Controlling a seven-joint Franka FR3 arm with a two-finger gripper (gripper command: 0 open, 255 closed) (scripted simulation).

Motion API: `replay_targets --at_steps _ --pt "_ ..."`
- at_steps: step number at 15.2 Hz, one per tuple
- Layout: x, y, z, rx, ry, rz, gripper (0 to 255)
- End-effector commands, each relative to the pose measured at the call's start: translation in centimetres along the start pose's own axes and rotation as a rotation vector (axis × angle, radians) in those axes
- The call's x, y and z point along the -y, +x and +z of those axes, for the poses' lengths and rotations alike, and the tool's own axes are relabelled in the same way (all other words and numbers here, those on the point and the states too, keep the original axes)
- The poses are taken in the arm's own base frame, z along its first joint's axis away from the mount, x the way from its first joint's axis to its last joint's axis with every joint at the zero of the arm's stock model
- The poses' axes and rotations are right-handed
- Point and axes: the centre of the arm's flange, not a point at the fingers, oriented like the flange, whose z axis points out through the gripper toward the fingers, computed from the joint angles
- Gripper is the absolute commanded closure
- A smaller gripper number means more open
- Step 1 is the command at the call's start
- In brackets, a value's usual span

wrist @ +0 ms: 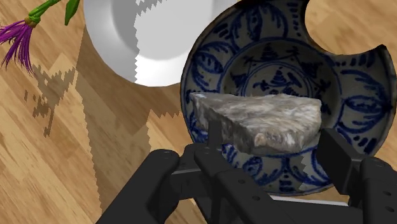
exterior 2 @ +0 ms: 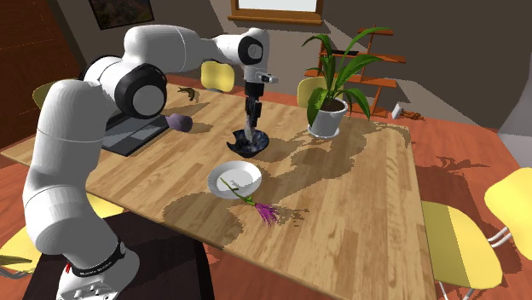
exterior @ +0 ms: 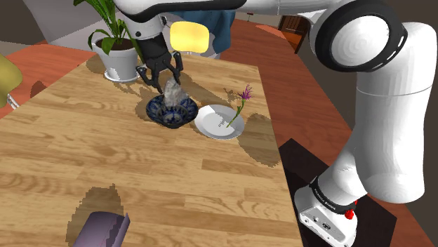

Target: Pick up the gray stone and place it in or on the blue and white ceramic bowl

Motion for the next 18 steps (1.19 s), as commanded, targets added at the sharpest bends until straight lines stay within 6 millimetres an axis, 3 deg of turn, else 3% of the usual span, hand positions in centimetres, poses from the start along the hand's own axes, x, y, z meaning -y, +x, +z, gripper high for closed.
replay_targets --at_steps 1,9,17,18 --pt "0.2 0.2 1.0 0.0 0.0 0.0 255" --pt "1.3 1.1 5.3 0.0 0.0 0.0 255" --pt "1.3 1.1 5.3 0.0 0.0 0.0 255" --pt "1.2 1.1 5.2 0.0 0.0 0.0 0"
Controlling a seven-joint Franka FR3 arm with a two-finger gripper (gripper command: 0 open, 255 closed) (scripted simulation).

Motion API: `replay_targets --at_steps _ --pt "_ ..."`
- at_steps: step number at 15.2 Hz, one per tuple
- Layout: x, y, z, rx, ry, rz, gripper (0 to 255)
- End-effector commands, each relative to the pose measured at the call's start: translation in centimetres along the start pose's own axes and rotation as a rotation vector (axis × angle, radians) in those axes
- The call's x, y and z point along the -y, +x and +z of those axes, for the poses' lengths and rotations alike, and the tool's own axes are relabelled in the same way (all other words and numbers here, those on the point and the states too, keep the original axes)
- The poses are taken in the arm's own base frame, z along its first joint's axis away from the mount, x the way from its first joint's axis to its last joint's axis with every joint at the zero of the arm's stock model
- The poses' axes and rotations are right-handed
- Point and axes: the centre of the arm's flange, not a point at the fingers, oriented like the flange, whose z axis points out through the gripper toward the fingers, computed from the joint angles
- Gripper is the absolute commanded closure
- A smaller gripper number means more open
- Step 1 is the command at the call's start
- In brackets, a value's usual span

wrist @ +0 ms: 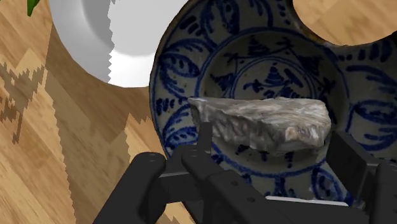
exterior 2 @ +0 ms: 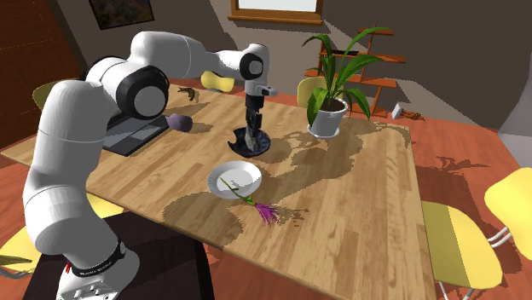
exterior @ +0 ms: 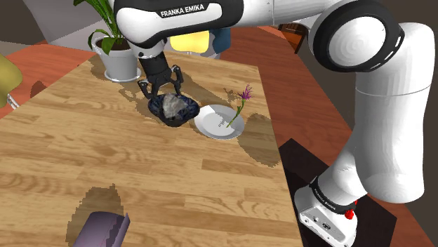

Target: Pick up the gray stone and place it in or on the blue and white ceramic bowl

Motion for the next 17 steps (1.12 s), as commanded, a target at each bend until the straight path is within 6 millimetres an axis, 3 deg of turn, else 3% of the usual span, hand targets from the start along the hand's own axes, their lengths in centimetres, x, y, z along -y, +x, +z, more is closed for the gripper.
replay_targets --at_steps 1,5,9,17 --pt "0.0 0.1 0.3 0.006 -0.003 0.0 0" --pt "0.0 0.1 0.4 0.006 -0.003 0.0 0" --pt "0.1 0.1 -4.6 0.006 -0.003 0.0 0" --pt "0.1 0.1 -4.6 0.006 -0.003 0.0 0"
